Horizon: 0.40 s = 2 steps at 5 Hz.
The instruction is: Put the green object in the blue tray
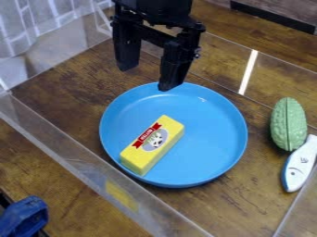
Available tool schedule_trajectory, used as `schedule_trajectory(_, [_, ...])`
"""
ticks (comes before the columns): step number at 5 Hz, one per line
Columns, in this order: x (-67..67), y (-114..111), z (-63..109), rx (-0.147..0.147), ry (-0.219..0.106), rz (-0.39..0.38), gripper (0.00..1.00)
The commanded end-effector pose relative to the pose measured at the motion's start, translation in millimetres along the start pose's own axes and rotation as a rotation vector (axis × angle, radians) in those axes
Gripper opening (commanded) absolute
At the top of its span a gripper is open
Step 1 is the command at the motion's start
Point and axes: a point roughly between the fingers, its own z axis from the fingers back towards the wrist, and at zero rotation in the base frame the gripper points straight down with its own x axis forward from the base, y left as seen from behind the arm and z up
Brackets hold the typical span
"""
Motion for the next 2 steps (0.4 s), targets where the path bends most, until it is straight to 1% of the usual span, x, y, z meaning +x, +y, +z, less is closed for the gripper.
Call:
schedule_trajectory(1, [3.6, -2.1, -5.3, -0.003, 0.009, -0.007, 1.00])
schedule_trajectory(2, [21.5, -12.3, -11.4, -0.011, -0.009, -0.017, 1.00])
